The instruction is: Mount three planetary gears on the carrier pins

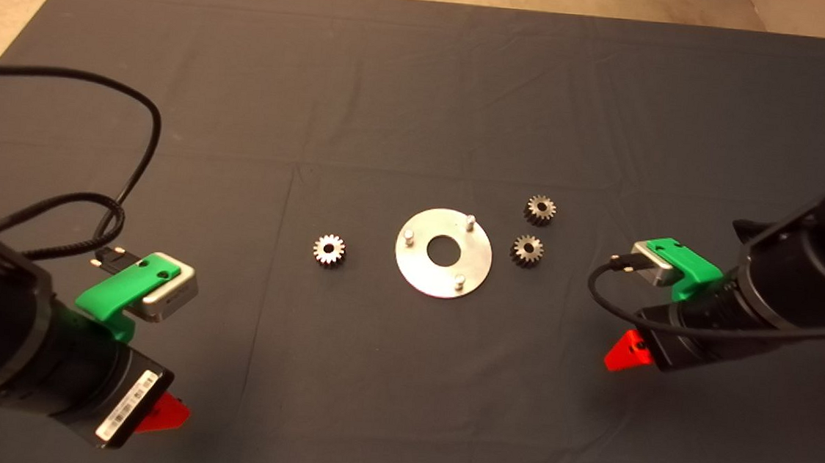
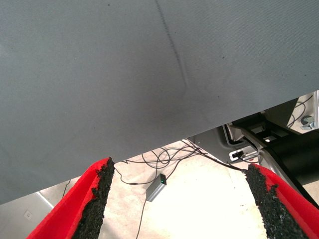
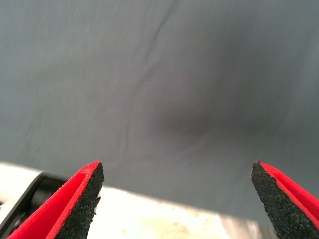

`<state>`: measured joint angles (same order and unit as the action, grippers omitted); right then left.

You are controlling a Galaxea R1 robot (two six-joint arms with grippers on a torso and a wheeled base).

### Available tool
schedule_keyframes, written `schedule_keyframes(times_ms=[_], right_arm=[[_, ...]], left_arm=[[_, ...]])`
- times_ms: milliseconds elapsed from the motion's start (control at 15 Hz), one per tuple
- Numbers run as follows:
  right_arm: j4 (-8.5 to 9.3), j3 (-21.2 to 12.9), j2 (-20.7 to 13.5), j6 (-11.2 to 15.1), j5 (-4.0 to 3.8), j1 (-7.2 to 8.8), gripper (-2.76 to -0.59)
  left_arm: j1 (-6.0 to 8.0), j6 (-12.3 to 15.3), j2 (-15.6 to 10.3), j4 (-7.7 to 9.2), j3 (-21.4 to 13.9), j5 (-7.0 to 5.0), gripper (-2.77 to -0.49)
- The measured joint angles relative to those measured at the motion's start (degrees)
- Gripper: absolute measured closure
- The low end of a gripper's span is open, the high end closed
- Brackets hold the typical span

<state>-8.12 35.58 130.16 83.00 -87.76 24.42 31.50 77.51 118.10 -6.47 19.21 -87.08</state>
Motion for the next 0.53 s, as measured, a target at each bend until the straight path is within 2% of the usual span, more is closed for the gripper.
schedule_keyframes(times_ms=[200, 533], right_arm=[[-2.01, 4.6, 0.5, -4.3, -0.11, -0.78, -2.21], [-3.06, 9.7, 4.5, -6.6, 0.00, -1.40, -2.21]], left_arm=[[0.00, 0.0, 0.1, 0.00, 0.0, 0.01, -1.89], [0.00, 0.0, 0.1, 0.00, 0.0, 0.01, -1.89]])
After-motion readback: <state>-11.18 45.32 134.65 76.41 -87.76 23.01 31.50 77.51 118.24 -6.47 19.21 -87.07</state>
